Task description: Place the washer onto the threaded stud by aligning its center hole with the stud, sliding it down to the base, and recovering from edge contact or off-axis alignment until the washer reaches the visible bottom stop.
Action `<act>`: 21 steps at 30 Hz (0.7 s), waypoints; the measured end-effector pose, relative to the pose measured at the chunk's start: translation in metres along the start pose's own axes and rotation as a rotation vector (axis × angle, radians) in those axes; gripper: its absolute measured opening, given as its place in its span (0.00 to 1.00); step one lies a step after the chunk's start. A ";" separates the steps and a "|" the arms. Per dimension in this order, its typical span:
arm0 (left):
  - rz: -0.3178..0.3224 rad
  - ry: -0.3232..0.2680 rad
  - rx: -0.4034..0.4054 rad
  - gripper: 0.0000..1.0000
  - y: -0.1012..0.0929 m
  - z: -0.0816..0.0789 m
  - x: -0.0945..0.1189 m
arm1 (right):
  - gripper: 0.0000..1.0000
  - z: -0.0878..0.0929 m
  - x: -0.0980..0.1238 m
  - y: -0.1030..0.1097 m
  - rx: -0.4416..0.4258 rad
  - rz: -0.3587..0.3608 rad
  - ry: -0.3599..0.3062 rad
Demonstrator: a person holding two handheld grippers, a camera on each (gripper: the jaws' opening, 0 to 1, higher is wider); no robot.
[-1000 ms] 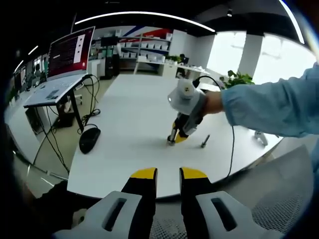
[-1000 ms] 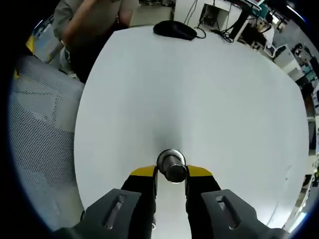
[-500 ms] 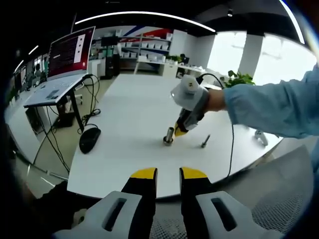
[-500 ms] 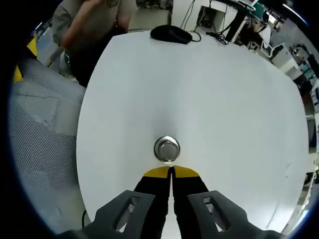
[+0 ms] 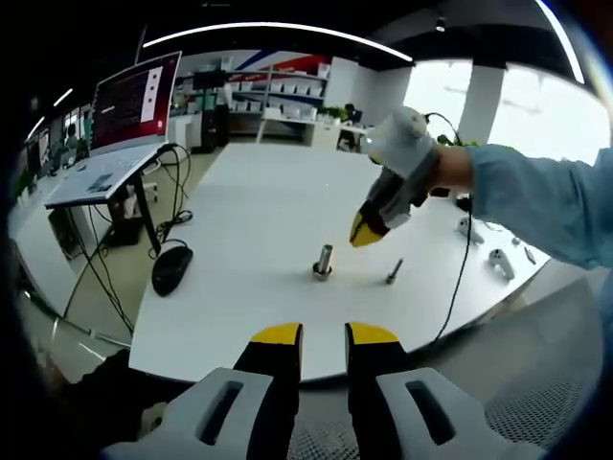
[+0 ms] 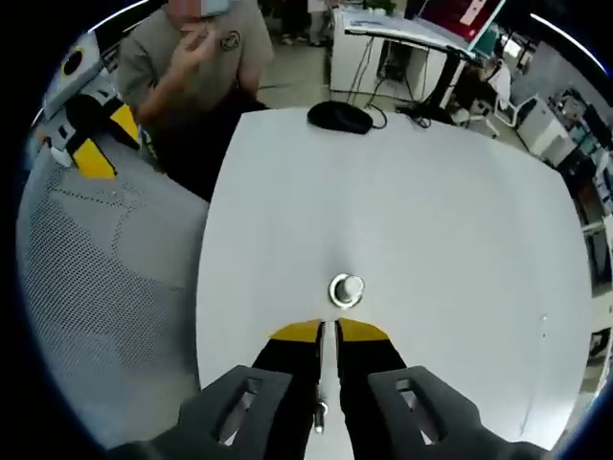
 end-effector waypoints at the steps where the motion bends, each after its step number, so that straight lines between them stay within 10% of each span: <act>1: 0.000 0.000 -0.001 0.15 0.000 0.000 0.000 | 0.16 0.002 0.007 0.002 -0.012 0.006 -0.011; 10: 0.003 -0.002 -0.006 0.16 0.001 0.000 -0.001 | 0.32 0.022 0.085 0.036 -0.050 0.073 -0.113; 21: 0.007 -0.005 -0.008 0.16 0.001 0.000 0.000 | 0.41 0.077 0.144 0.096 -0.262 0.124 -0.397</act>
Point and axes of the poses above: the point that each gripper's makers call its tool centre point, and the gripper's own axes: x roughly backward along the fingers, y roughly to its left, z roughly out of its underside, the point moved 7 cm from there along x, roughly backward along the fingers, and after that the axes turned 9 degrees about -z, right-handed, at the moved point
